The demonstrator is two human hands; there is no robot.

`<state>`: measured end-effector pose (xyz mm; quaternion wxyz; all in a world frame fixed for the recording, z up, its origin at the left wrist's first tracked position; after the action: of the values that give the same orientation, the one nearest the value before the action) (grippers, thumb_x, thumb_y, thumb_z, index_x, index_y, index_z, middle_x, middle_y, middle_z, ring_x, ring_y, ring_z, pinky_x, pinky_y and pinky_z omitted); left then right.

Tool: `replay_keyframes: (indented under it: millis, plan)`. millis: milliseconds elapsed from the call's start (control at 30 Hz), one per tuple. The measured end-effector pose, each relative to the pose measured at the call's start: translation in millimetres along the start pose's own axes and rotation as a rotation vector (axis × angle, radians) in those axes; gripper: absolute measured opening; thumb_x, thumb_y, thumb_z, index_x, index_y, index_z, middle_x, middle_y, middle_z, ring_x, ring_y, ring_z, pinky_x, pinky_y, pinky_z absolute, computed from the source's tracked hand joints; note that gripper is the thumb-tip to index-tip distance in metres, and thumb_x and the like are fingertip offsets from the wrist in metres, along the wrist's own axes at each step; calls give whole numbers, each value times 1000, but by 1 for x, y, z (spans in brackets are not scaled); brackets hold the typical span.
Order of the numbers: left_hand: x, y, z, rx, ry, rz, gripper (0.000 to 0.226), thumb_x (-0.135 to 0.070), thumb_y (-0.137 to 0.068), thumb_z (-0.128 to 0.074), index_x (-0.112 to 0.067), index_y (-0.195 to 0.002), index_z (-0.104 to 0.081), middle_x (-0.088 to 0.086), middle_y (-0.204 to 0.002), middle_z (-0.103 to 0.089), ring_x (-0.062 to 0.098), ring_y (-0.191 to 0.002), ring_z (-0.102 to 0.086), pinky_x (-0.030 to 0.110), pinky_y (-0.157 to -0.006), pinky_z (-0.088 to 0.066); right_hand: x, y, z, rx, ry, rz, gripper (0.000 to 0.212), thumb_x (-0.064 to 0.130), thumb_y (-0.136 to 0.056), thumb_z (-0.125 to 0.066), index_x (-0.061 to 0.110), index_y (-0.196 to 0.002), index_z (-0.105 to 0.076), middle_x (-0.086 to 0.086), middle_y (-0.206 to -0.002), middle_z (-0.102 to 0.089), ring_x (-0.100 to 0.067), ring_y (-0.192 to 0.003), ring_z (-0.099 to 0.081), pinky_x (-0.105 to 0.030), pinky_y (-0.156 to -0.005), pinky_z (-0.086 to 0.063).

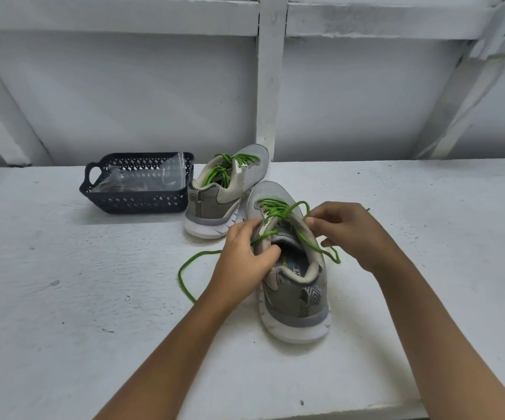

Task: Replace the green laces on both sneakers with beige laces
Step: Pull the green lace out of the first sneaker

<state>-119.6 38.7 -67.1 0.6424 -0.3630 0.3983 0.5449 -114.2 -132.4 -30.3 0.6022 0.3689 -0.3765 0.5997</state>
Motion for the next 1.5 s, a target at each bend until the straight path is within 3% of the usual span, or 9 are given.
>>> replay_keyframes:
  millis: [233,433,567,800,900,1000,1300,1400,1500]
  plan:
    - [3,-1,0,16,5,-24,74,-40,-66,-49,-24,-138,-43,-11,-133,-39,-2,-113,-38,17,-94,-28,4,-10,5,-129,-445,-145,23,16,-99,-44,12,-80,-56,-4,-73,-57,-11,-63,-58,-23,-53,-47]
    - [4,-2,0,-15,18,-27,73,-39,-65,-48,-22,-136,-44,-11,-128,-39,-2,-111,-40,15,-93,-27,-1,0,-1,116,-203,-118,26,29,-95,-53,13,-85,-70,3,-80,-66,-5,-69,-62,-20,-60,-48]
    - [4,-1,-1,-19,29,-26,72,-39,-66,-48,-23,-136,-44,-12,-126,-39,-2,-111,-39,15,-93,-26,0,3,2,-2,-45,8,16,14,-91,-60,6,-78,-66,1,-77,-68,-4,-65,-62,-16,-57,-50]
    - [7,-1,-2,-21,44,-34,71,-39,-67,-48,-22,-136,-46,-9,-131,-42,1,-115,-42,14,-94,-27,-4,-5,28,-284,-700,-193,34,29,-101,-42,9,-76,-53,1,-51,-61,-11,-48,-56,-20,-48,-48]
    - [8,-2,-2,-28,47,-35,71,-39,-67,-48,-23,-137,-46,-9,-131,-41,0,-115,-41,12,-94,-26,-5,0,15,-56,-521,-219,39,37,-98,-43,9,-83,-65,2,-60,-60,-8,-53,-54,-20,-51,-44]
    - [9,-2,-3,-15,50,-39,71,-40,-68,-48,-24,-138,-46,-10,-132,-41,-3,-117,-40,11,-94,-25,-5,9,-1,51,-221,-97,17,21,-92,-58,10,-88,-70,7,-67,-63,-3,-58,-55,-17,-54,-46]
    - [10,-1,-4,-12,57,-43,66,-39,-74,-51,-23,-138,-46,-11,-133,-40,-6,-116,-39,9,-94,-25,-14,-3,19,-382,-797,-246,32,26,-102,-40,11,-75,-48,1,-47,-57,-14,-48,-54,-23,-49,-50]
    - [10,-2,-2,-29,40,-51,51,-23,-88,-58,-20,-137,-45,-8,-133,-40,-5,-113,-39,8,-92,-24,-15,-2,4,-172,-703,-285,34,37,-98,-44,11,-79,-56,1,-52,-56,-12,-49,-51,-22,-48,-44]
    - [10,-1,-3,-19,45,-48,59,-34,-79,-55,-22,-136,-46,-11,-131,-40,-7,-112,-39,7,-90,-24,-16,4,-9,7,-372,-193,29,27,-93,-55,0,-91,-64,-1,-65,-55,-12,-56,-52,-24,-55,-46]
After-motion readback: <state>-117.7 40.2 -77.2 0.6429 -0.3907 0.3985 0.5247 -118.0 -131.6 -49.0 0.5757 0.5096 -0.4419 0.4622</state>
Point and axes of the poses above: each hand's wrist, its own y-axis away from the middle knuckle, its own z-axis out of the back of the hand, x = y × z, the point moved 5 cm from there along -y, towards the middle knuckle
